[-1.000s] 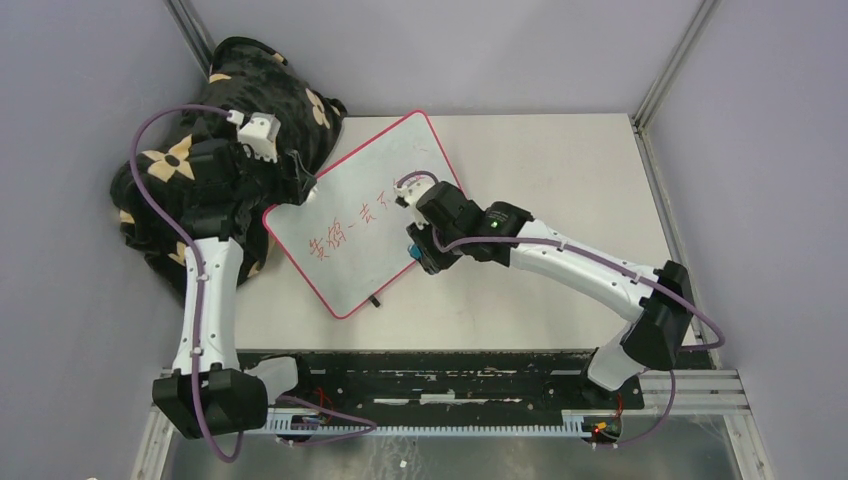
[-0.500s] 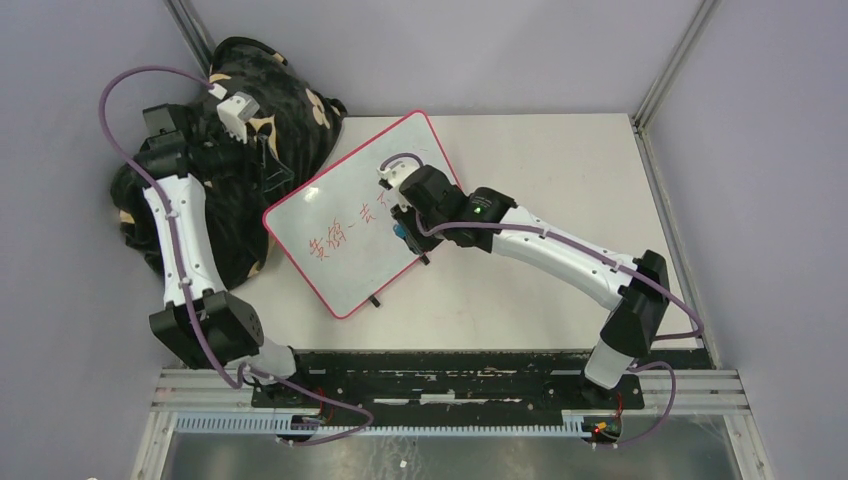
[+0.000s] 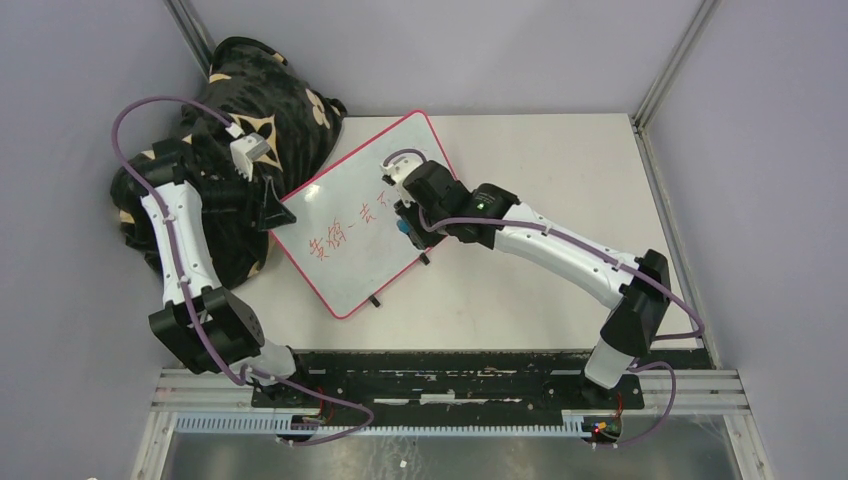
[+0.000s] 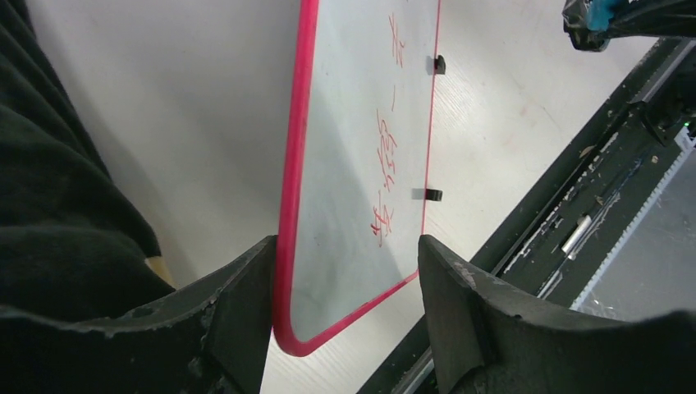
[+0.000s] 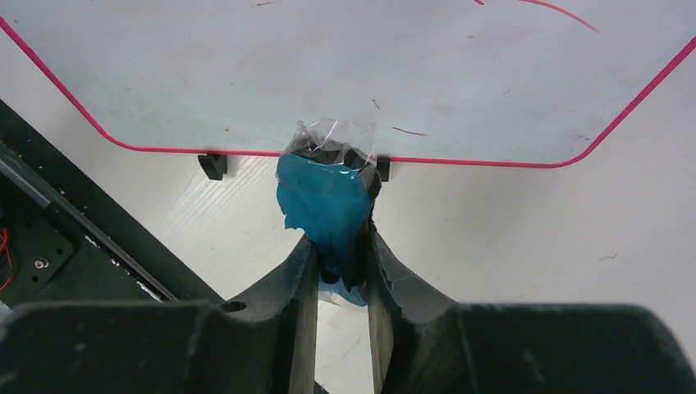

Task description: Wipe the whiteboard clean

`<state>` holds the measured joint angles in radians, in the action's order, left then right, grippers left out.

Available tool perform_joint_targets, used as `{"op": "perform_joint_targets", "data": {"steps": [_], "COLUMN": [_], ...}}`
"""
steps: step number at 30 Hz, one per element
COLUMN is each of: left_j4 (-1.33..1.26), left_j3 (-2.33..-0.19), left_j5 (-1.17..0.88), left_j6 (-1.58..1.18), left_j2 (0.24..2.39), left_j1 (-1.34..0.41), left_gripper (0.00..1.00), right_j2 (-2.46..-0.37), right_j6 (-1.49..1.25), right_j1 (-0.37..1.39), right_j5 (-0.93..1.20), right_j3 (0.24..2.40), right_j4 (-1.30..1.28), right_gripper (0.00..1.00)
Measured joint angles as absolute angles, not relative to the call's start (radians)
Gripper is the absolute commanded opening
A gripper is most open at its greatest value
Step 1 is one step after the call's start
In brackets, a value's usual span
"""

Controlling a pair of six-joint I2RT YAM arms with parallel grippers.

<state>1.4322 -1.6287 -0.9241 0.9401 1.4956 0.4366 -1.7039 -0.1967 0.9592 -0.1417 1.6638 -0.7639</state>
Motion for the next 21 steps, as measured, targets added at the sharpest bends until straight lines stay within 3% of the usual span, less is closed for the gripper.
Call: {"op": "perform_joint_targets", "data": {"steps": [7, 14, 21], "left_j4": [1.449, 1.449, 1.45], "left_j3": [-1.581, -1.581, -1.586], "left_j5": [-0.928, -0.942, -0.943], "left_j6": [0.962, 0.979, 0.981], "left_j2": [1.49, 1.522, 1.55], "left_j1": [0.437, 0.437, 0.437], "left_gripper": [0.63, 0.41, 0.38], "right_j2": [-1.704, -1.702, -1.696], "right_j6": [-0.194, -0.194, -0.194], "right_j1": [0.941, 0.926, 0.896], "right_j5": [-0.141, -0.142, -0.145], "right_j3": [1.663, 1.621, 1.576], "right_j4": [-0.764, -0.743, -0.735], "right_gripper": [0.01, 0.01, 0.01]}}
